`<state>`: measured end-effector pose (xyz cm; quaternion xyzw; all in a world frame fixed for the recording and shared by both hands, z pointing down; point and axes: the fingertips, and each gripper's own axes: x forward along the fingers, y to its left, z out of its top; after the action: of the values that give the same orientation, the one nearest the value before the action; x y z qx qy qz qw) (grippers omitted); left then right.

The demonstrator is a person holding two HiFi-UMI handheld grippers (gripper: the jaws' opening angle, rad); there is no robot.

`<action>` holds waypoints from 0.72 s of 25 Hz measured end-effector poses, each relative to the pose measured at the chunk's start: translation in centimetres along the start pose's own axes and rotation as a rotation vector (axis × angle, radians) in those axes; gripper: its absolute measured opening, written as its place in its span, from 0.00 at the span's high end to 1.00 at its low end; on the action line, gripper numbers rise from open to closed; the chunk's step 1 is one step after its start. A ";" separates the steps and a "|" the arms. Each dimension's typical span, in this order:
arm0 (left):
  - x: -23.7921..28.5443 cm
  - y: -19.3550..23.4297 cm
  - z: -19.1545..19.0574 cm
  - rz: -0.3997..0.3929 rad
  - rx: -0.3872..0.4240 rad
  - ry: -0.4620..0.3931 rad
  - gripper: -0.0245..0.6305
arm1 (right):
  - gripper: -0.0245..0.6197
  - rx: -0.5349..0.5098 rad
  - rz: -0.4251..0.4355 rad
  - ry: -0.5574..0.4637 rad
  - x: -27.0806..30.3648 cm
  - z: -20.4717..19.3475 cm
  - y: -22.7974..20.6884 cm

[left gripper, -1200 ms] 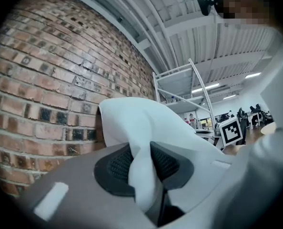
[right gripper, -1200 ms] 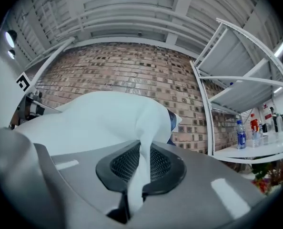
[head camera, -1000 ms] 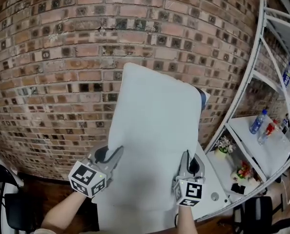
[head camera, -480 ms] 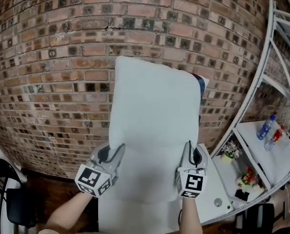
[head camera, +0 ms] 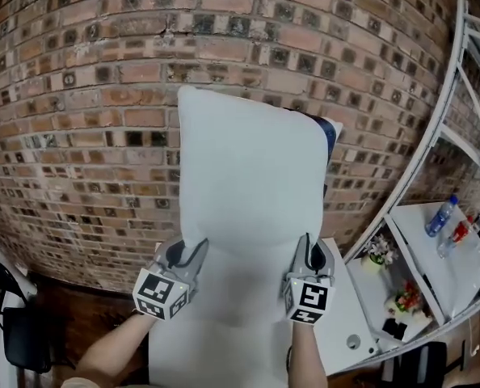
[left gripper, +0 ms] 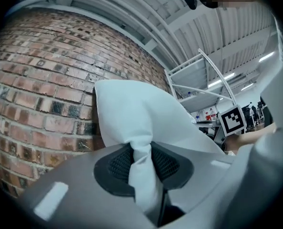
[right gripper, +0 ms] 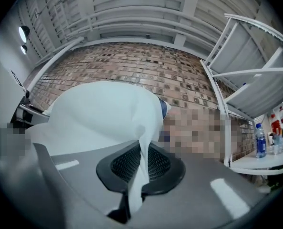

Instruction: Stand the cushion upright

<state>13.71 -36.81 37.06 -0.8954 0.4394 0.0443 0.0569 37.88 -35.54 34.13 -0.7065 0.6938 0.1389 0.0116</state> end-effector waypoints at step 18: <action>5.3 3.1 -8.1 0.026 -0.016 0.185 0.81 | 0.95 0.050 0.030 0.114 4.1 -6.8 0.9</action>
<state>14.77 -43.98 44.14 -0.8903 0.4541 -0.0343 0.0083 38.24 -40.99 39.90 -0.7024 0.7071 0.0812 -0.0121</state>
